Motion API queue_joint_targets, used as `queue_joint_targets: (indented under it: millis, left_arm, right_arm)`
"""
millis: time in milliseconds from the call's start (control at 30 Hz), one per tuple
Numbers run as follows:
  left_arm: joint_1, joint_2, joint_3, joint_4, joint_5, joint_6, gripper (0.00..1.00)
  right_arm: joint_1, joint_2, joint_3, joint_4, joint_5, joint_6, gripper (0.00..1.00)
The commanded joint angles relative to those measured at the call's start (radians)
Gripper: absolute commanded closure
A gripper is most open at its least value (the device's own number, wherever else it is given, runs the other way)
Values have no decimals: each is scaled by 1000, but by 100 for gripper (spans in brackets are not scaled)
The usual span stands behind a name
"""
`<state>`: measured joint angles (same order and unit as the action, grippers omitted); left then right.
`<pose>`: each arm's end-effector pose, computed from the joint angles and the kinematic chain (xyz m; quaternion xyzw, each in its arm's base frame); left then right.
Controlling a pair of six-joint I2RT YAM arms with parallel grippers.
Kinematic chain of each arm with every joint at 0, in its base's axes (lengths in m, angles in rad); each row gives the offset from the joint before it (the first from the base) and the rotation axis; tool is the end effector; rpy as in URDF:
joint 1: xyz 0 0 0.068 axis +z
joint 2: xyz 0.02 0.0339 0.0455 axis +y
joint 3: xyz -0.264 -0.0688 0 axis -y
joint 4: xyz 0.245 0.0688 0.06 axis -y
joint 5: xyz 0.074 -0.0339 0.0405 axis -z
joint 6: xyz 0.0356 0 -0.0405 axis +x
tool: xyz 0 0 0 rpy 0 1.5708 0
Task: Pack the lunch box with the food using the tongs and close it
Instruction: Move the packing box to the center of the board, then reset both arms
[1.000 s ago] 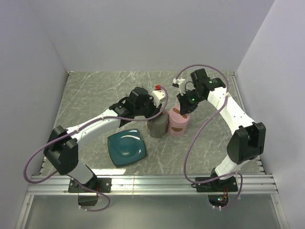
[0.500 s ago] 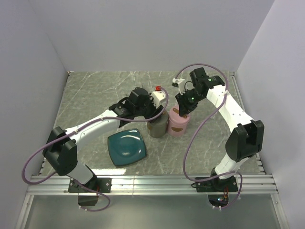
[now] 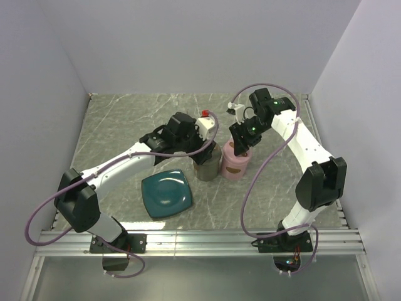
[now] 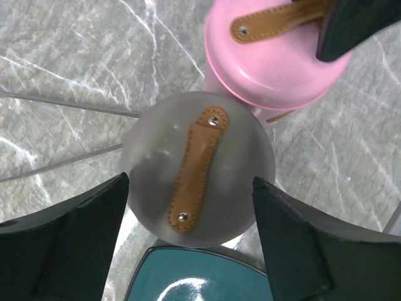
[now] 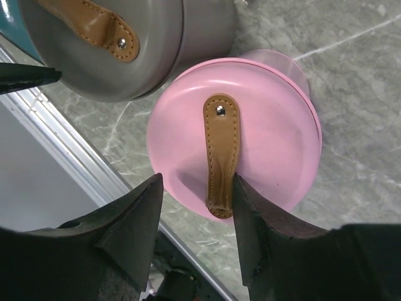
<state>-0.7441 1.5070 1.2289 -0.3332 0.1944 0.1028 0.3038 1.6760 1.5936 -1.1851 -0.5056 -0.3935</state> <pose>0.2487 -0.2383 0.3049 0.4036 0.7865 -0.2265 0.4088 0.3080 0.1146 0.3153 -0.3625 0.8866 0.2404 0.1572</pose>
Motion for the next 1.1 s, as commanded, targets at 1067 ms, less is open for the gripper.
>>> queue_joint_targets:
  millis: [1067]
  left_arm:
    - [736, -160, 54, -287, 255, -201, 1]
  right_arm:
    - [-298, -412, -366, 366, 32, 266, 20]
